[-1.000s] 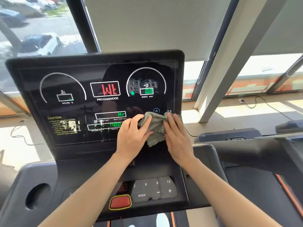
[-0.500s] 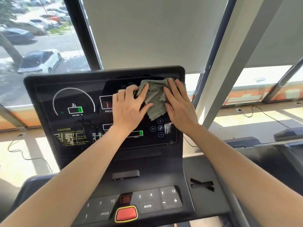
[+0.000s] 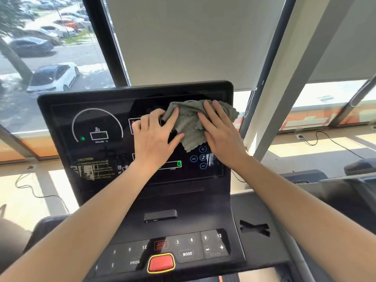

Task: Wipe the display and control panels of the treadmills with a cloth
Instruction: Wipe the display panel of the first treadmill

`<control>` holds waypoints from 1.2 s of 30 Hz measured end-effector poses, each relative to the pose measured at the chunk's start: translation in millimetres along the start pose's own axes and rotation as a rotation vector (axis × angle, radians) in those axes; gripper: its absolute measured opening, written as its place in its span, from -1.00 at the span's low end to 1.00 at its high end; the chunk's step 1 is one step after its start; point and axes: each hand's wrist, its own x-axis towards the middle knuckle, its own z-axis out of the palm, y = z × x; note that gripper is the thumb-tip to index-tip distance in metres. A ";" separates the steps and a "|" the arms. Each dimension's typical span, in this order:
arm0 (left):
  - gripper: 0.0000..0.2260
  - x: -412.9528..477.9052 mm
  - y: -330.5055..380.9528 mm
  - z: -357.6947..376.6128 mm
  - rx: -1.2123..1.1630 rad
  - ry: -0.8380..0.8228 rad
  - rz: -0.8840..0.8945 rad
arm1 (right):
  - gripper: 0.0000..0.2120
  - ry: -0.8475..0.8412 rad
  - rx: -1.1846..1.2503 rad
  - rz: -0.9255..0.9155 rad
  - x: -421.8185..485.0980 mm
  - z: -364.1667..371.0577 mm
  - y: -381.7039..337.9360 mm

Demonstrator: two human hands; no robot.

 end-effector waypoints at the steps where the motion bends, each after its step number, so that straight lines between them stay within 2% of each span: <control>1: -0.39 -9.5 0.7 0.6 -0.004 -0.014 -0.008 | -0.55 -0.013 -0.003 -0.004 -7.5 4.3 -3.7; 13: -0.46 -133.5 20.9 4.5 -0.001 -0.137 0.028 | -0.49 -0.190 0.027 -0.021 -120.5 52.4 -61.1; 21: -0.56 -178.3 21.6 2.9 -0.042 -0.211 -0.050 | -0.44 -0.350 -0.018 0.051 -155.0 56.1 -85.7; 26: -0.53 -170.0 3.2 3.0 -0.004 -0.198 -0.089 | -0.51 -0.350 -0.019 -0.008 -127.3 52.9 -74.0; 36: -0.38 -59.5 -45.2 -15.4 0.050 -0.034 -0.176 | -0.51 -0.140 -0.185 -0.118 14.7 16.7 -50.6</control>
